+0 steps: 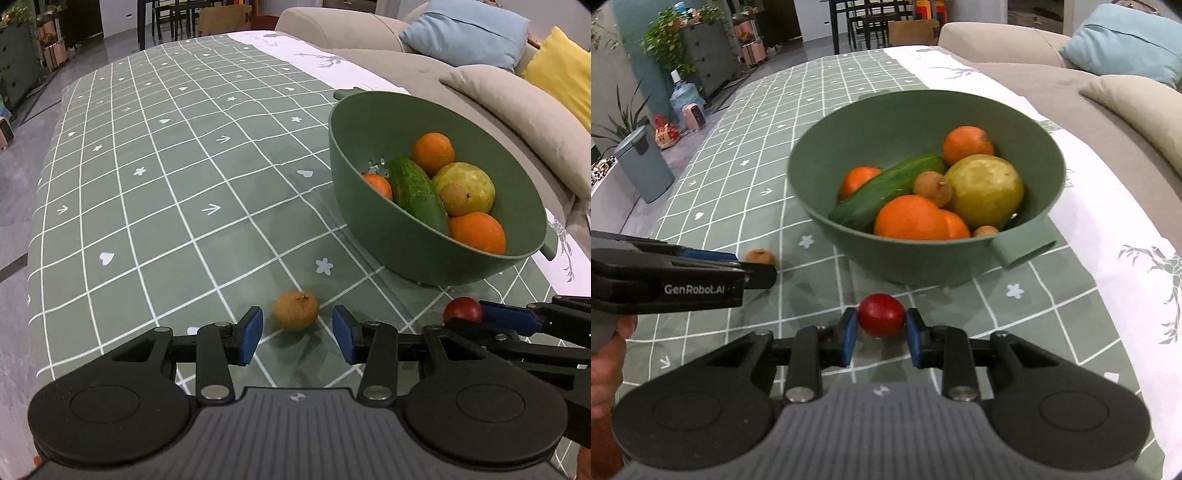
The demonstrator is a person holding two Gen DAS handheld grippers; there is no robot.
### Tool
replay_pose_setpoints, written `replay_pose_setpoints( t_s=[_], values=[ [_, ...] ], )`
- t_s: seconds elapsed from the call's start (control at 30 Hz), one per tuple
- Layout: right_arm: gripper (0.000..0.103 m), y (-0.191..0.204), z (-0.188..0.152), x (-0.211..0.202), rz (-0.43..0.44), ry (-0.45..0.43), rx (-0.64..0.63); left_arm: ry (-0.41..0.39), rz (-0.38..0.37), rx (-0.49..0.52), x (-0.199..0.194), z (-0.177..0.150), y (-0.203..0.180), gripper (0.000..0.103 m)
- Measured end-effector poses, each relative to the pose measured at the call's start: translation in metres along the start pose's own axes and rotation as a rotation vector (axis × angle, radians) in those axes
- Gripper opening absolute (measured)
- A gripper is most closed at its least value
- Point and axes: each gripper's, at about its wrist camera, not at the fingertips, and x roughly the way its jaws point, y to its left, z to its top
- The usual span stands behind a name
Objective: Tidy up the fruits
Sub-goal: 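Grasp the brown fruit with the left tool while the right tool grasps the red tomato, then carry brown fruit and tomato into the green colander and open both tools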
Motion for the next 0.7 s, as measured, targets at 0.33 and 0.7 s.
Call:
replay_pose_setpoints(
  t_s=[0.33,0.7],
  values=[
    [0.024,-0.002,0.001,0.002,-0.005,0.001,-0.008,0.028,-0.001,-0.006,0.005,0.0,0.002,0.03],
    [0.024,0.005,-0.001,-0.012,0.001,-0.016,-0.042,0.005,-0.031,-0.025,-0.028,-0.006,-0.003,0.03]
  ],
)
